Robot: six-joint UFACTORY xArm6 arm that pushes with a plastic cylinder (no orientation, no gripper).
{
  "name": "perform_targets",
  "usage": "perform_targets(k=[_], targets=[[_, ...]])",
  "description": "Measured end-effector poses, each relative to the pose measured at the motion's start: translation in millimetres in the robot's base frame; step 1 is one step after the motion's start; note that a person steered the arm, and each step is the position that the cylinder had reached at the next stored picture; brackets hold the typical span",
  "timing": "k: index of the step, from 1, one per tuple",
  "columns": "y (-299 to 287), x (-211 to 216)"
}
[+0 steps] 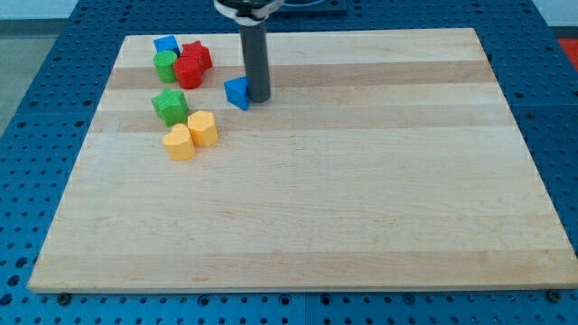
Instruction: Push the blue triangle towards the red star
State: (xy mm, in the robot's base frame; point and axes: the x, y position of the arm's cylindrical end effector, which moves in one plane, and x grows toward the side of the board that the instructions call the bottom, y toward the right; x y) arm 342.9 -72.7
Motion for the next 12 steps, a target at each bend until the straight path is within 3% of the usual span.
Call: perform_targets(k=[2, 8, 12], targets=[[-25, 36], [-26, -37], [-66, -40]])
